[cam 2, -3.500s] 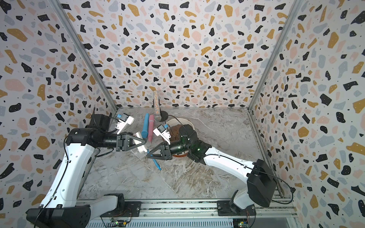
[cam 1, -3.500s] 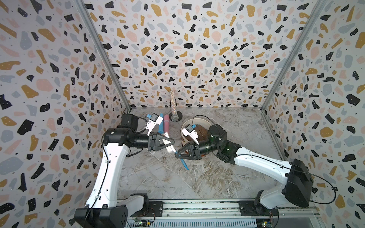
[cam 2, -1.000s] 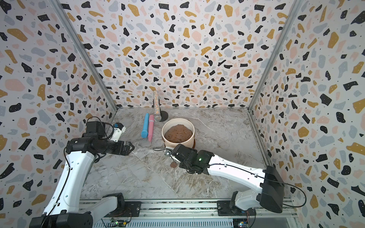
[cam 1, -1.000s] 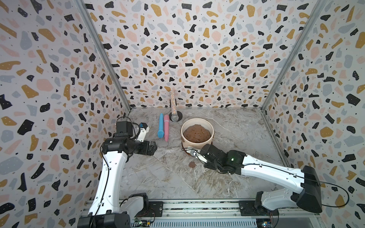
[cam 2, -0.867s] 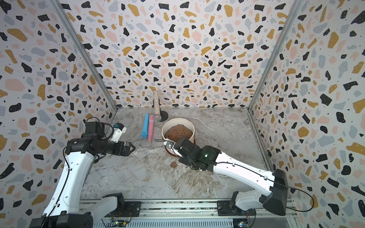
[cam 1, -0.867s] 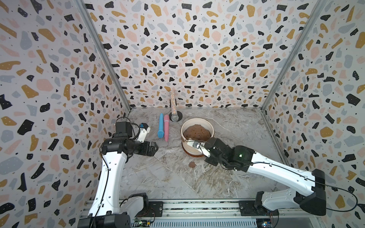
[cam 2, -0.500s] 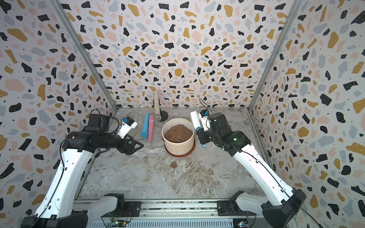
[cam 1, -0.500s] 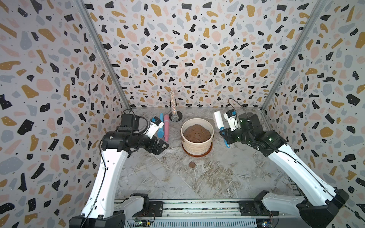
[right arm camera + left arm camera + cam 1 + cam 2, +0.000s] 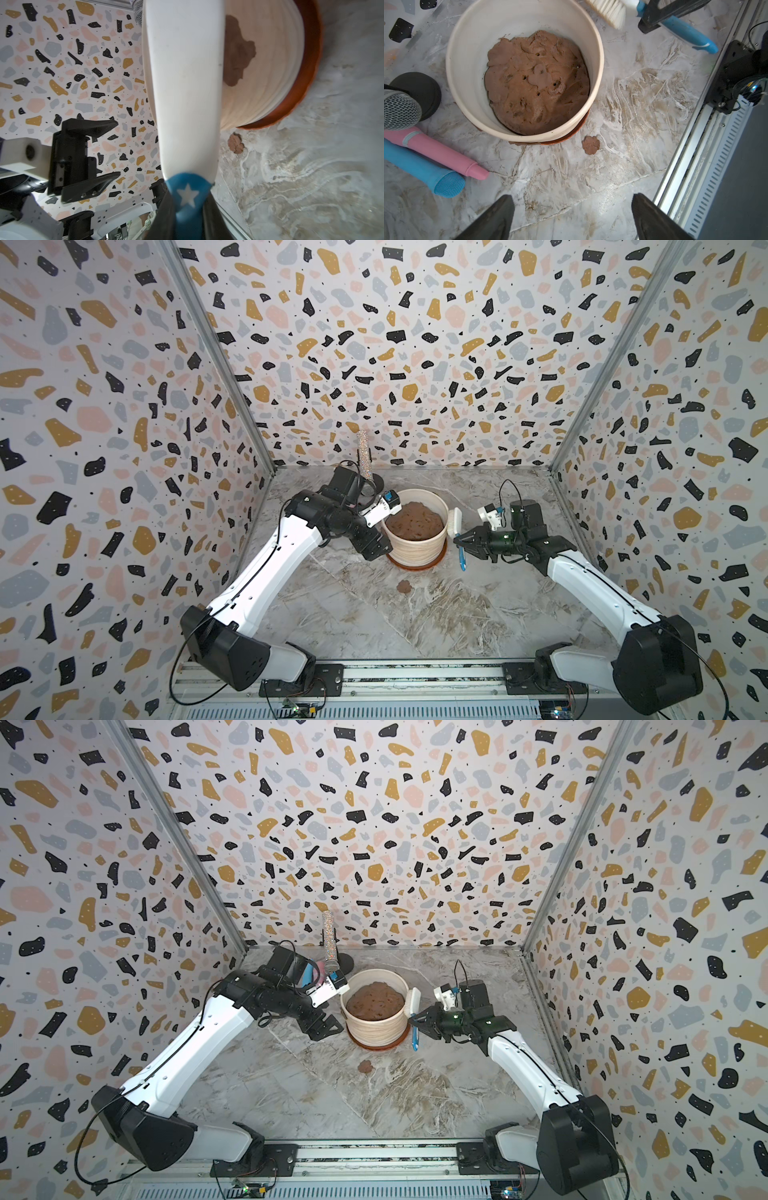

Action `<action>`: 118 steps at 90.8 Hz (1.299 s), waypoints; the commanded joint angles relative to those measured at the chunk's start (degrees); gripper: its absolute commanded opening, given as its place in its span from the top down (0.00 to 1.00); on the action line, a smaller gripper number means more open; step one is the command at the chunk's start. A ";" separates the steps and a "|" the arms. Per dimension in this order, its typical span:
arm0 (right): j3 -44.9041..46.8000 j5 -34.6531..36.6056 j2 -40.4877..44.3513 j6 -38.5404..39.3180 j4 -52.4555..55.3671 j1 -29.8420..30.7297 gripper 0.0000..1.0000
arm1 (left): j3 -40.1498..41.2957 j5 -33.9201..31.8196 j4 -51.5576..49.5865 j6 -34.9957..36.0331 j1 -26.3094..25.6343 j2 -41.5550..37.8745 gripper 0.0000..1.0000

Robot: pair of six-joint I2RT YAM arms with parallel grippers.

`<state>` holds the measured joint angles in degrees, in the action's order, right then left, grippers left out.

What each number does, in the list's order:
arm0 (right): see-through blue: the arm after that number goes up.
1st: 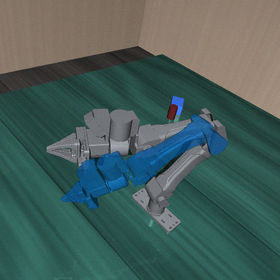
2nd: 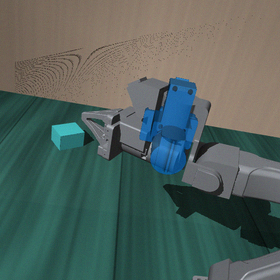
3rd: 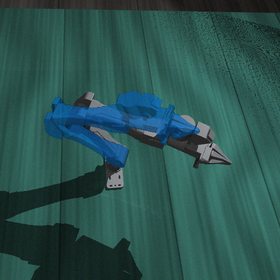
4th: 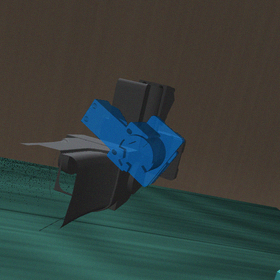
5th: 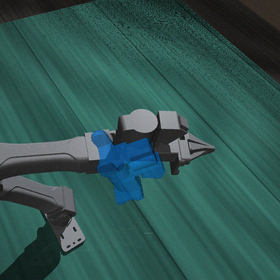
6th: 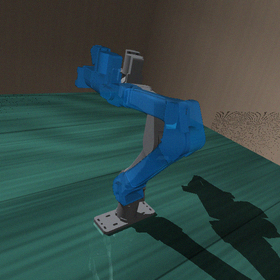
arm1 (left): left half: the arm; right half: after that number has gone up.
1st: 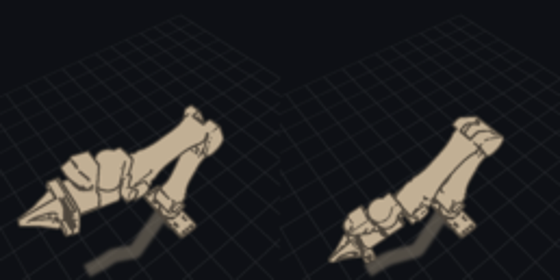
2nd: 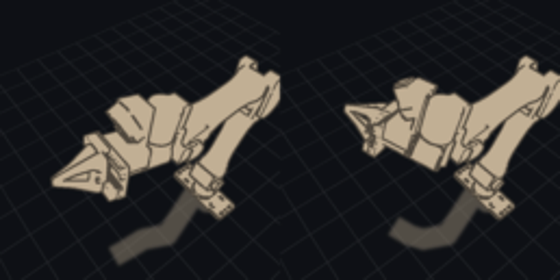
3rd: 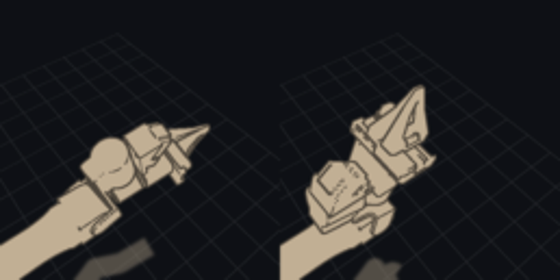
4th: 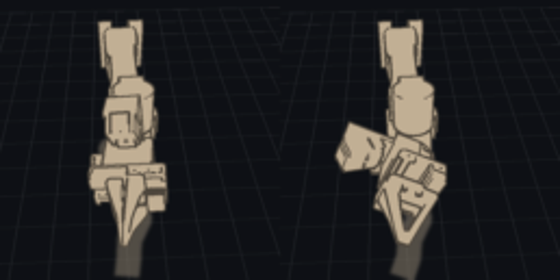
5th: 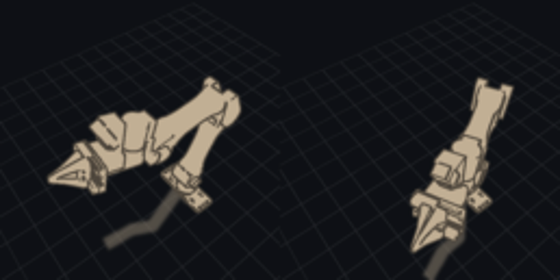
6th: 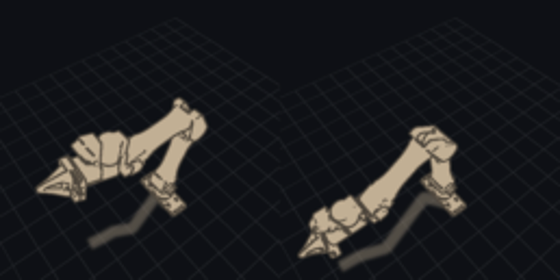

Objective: Scrub the dried mud off the ceramic pot
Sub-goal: Brush off the soil from the pot.

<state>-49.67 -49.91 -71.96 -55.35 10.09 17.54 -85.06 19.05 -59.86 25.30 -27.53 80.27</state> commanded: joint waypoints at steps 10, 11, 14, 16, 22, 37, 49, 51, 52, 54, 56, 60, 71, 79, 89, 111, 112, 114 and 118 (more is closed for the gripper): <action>-3.62 -3.42 -3.84 1.05 -2.99 -0.56 1.00 | 3.83 -3.32 3.01 1.40 -0.59 -3.13 0.05; -3.60 -3.43 -4.08 1.09 -3.20 -0.57 1.00 | 4.10 -3.27 3.09 1.41 -0.59 -3.33 0.05; -3.41 -3.58 -4.73 0.82 -3.99 -0.58 1.00 | 4.66 -3.19 3.29 1.54 -0.65 -3.82 0.04; -3.24 -3.72 -5.22 0.61 -4.54 -0.58 1.00 | 5.02 -3.22 3.33 1.60 -0.59 -4.12 0.04; -2.48 -4.34 -6.30 -0.02 -6.53 -0.62 1.00 | 5.79 -3.15 3.43 1.66 -0.63 -4.69 0.04; 2.21 -4.30 -5.57 -3.92 -16.48 -2.02 1.00 | 6.74 -3.07 3.43 1.68 -0.62 -4.93 0.04; 7.95 -5.68 -4.57 -9.71 -26.89 -5.64 1.00 | 7.73 -2.67 3.45 1.67 -0.58 -5.22 0.04; 8.48 -6.20 -4.76 -10.13 -27.98 -5.91 1.00 | 7.94 -2.58 3.50 1.61 -0.64 -5.21 0.04; 8.68 -6.40 -4.89 -10.26 -28.39 -5.97 1.00 | 8.04 -2.55 3.51 1.65 -0.62 -5.21 0.04; 9.15 -6.77 -5.15 -10.51 -29.25 -6.01 1.00 | 8.23 -2.53 3.52 1.65 -0.54 -5.28 0.04; 9.61 -7.13 -5.54 -10.77 -30.28 -6.02 1.00 | 8.41 -2.53 3.58 1.74 -0.52 -5.25 0.04; 10.86 -7.85 -6.42 -12.14 -33.50 -6.03 1.00 | 8.77 -2.52 3.75 1.71 -0.65 -5.24 0.04; 13.04 -9.72 -8.99 -16.23 -43.86 -5.94 1.00 | 9.14 -3.25 4.15 1.47 -0.52 -4.63 0.04; 13.53 -9.18 -8.39 -19.23 -49.20 -5.94 1.00 | 8.59 -3.21 3.77 1.46 -0.54 -4.02 0.04; 12.95 -8.98 -7.87 -22.26 -52.74 -5.98 1.00 | 7.91 -2.37 3.11 1.53 -0.63 -3.42 0.04; 14.80 -11.19 -15.44 -39.05 -80.94 -6.03 1.00 | 8.96 1.97 1.74 3.54 -0.56 -4.39 0.04; 14.92 -11.18 -16.04 -39.75 -82.25 -6.03 1.00 | 9.04 1.88 1.75 3.58 -0.53 -4.49 0.04; 15.17 -11.13 -17.18 -41.46 -85.19 -6.03 1.00 | 9.21 1.65 1.84 3.61 -0.54 -4.53 0.04; 15.65 -10.74 -19.97 -44.52 -90.49 -6.10 1.00 | 9.52 1.13 2.00 3.65 -0.55 -4.58 0.04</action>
<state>-35.14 -59.66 -87.92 -89.43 -61.23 11.33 -76.38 18.81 -57.60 27.68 -28.03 76.77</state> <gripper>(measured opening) 0.197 0.961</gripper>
